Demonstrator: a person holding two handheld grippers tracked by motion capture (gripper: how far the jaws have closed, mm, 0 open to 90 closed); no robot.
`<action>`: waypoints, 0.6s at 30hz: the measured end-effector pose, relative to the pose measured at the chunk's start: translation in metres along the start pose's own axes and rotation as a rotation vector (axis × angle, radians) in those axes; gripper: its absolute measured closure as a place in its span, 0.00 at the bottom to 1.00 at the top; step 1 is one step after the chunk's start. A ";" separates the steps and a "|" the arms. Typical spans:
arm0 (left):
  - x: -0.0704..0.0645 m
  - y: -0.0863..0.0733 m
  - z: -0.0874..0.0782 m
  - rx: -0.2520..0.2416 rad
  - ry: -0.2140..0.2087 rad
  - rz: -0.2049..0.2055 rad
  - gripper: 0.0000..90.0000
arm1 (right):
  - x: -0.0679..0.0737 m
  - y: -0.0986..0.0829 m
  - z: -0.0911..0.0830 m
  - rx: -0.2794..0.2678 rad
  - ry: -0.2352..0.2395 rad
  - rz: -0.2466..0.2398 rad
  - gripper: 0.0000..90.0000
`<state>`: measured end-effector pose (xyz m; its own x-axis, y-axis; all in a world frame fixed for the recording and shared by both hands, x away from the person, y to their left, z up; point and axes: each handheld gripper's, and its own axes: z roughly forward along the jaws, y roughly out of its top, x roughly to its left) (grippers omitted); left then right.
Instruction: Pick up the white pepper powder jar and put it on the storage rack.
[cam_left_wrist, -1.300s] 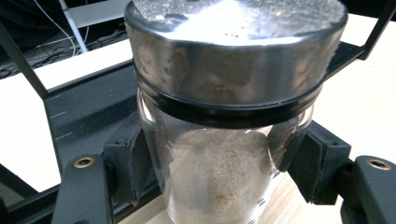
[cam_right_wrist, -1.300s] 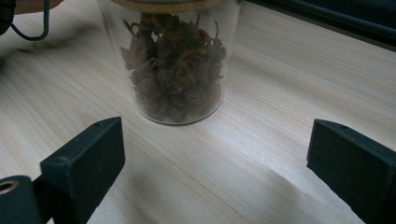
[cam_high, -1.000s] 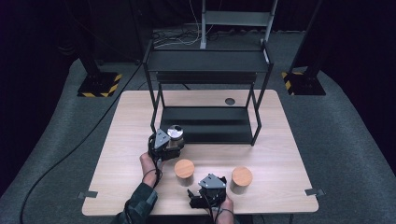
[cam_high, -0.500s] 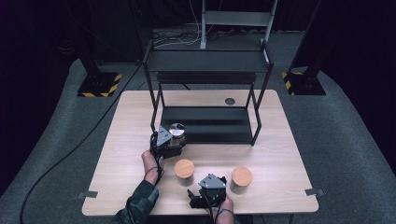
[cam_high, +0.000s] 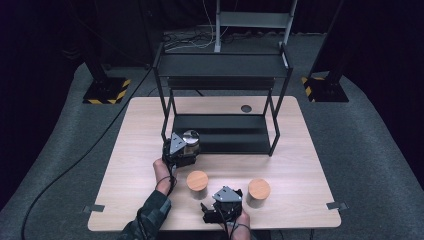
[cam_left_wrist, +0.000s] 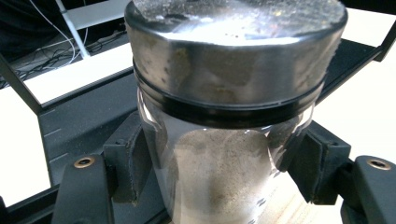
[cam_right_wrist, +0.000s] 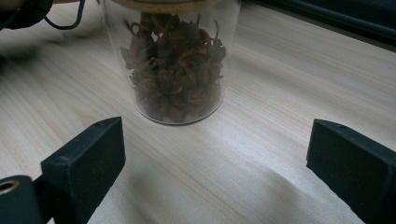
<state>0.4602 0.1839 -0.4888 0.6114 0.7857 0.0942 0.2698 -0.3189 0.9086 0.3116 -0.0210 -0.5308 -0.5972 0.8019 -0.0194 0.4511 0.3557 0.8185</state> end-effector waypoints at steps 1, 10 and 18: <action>0.000 0.000 0.001 0.000 -0.001 -0.001 0.34 | 0.000 0.000 0.000 0.000 0.000 -0.001 0.04; 0.001 0.001 0.006 0.006 0.001 0.005 0.34 | 0.000 0.000 0.000 0.003 0.001 -0.001 0.04; 0.002 0.003 0.008 -0.001 0.002 0.002 0.34 | 0.000 0.000 0.000 0.003 0.000 -0.001 0.04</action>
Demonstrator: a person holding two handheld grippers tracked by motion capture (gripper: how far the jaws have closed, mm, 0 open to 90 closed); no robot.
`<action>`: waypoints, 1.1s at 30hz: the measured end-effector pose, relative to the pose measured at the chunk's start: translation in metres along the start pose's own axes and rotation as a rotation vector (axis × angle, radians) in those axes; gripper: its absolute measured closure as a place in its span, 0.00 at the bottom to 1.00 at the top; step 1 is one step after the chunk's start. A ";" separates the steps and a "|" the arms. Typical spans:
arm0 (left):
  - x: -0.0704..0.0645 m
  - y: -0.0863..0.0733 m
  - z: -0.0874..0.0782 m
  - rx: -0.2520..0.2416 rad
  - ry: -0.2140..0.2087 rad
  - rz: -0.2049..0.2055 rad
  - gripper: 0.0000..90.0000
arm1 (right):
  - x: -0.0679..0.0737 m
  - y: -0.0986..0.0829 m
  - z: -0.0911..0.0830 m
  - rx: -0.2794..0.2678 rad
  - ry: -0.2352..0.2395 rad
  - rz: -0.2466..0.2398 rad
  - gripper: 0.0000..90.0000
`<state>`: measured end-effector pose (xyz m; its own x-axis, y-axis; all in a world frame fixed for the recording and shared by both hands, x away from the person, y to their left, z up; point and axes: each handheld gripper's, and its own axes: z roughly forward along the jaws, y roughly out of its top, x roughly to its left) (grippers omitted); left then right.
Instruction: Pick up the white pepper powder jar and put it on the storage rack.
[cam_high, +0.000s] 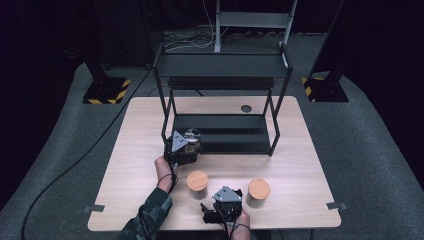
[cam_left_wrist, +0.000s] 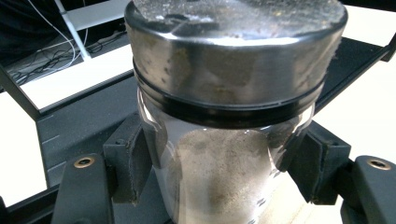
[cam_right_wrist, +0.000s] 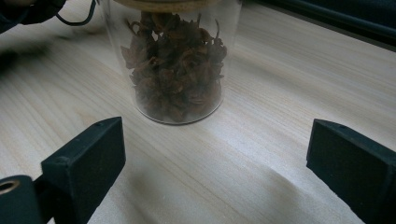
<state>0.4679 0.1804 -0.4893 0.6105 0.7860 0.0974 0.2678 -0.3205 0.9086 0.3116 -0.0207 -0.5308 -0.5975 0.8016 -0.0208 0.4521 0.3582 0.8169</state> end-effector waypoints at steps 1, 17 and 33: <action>0.000 0.000 0.000 0.002 0.000 0.002 0.34 | 0.000 0.000 0.000 0.000 0.000 0.000 0.04; 0.004 0.003 0.007 0.005 0.003 -0.011 0.34 | 0.000 0.000 0.000 -0.003 -0.001 0.000 0.04; 0.009 0.006 0.012 0.003 0.021 -0.019 0.34 | 0.000 0.000 0.000 -0.003 -0.001 0.000 0.04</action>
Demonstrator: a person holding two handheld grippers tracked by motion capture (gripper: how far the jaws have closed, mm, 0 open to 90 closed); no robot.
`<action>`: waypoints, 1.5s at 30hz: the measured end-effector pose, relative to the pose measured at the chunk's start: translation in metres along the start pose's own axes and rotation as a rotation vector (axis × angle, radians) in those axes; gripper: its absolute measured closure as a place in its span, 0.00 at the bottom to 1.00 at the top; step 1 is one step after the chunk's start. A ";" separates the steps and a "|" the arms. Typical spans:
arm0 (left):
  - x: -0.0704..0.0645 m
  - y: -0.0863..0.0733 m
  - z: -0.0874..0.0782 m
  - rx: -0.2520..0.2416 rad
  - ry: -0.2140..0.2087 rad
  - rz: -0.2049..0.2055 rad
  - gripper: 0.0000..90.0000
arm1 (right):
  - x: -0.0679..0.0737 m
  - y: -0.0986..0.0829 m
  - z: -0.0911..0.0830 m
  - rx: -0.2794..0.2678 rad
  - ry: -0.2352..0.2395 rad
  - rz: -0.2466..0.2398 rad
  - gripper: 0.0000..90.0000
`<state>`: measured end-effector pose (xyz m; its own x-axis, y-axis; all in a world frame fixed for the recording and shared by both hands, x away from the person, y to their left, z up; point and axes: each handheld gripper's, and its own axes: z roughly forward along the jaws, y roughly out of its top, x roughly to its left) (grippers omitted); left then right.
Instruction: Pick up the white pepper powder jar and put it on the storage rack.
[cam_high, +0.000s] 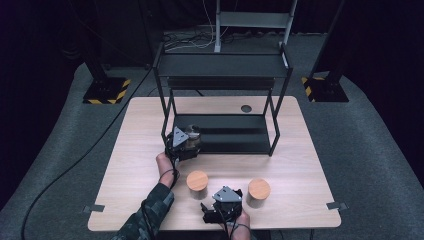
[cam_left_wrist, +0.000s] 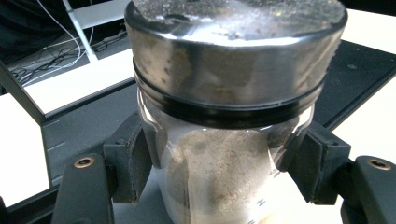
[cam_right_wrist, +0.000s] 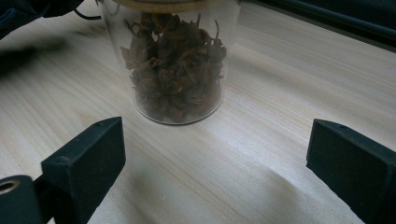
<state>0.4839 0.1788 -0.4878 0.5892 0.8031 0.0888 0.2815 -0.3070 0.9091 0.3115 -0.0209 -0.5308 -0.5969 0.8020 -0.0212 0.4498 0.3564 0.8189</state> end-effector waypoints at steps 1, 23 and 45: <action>0.000 0.000 0.001 0.002 0.001 -0.003 0.34 | 0.000 0.000 0.000 0.000 0.000 0.000 0.04; 0.003 -0.002 0.013 0.026 0.020 -0.015 0.34 | 0.000 0.000 0.000 -0.001 0.003 0.004 0.04; 0.011 -0.008 0.023 0.027 0.031 -0.079 0.34 | 0.000 0.000 0.000 0.000 0.007 0.003 0.04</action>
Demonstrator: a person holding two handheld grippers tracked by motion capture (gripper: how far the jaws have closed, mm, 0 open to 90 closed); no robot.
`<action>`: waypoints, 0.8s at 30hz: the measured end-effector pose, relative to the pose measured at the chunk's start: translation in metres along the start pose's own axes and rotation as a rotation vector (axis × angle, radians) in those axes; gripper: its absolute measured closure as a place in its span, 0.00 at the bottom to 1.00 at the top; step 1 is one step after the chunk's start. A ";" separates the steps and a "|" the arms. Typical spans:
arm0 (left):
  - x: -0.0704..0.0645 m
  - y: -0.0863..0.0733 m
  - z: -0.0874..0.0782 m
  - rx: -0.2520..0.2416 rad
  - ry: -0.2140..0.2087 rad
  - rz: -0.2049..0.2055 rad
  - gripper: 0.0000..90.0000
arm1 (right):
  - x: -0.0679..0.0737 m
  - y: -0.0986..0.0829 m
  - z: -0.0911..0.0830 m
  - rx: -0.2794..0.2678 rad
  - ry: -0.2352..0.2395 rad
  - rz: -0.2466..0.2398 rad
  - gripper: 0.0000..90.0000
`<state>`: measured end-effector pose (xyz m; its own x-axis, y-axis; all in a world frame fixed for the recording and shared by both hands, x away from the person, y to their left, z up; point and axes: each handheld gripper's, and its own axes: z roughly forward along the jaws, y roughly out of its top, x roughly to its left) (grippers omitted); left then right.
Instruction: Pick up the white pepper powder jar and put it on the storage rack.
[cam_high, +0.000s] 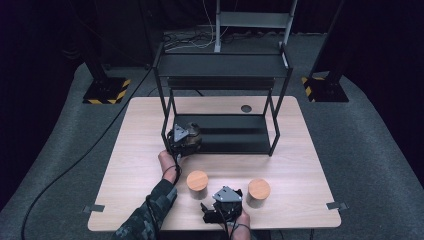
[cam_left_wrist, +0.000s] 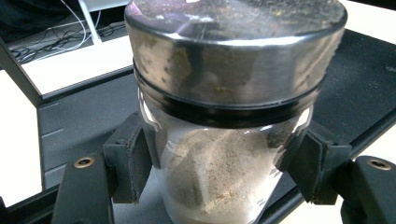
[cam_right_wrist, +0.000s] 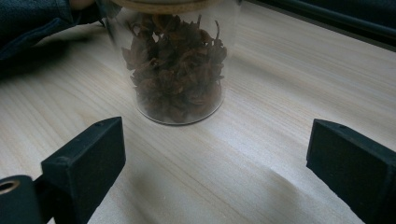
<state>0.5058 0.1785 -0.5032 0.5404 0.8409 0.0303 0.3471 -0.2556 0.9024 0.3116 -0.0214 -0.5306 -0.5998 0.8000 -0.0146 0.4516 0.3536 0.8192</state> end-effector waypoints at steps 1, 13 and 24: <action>0.000 0.000 0.001 0.001 0.001 -0.001 0.34 | 0.000 0.000 0.000 0.000 0.000 0.000 0.04; 0.001 -0.004 0.005 -0.006 -0.014 -0.007 0.34 | 0.000 0.000 0.000 -0.002 0.000 0.001 0.04; 0.001 -0.002 0.007 0.000 -0.018 -0.007 0.34 | 0.000 0.000 0.000 -0.001 0.000 -0.001 0.04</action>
<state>0.5115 0.1767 -0.5079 0.5521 0.8336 0.0163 0.3508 -0.2500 0.9025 0.3115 -0.0215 -0.5307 -0.6000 0.7998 -0.0158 0.4503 0.3540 0.8197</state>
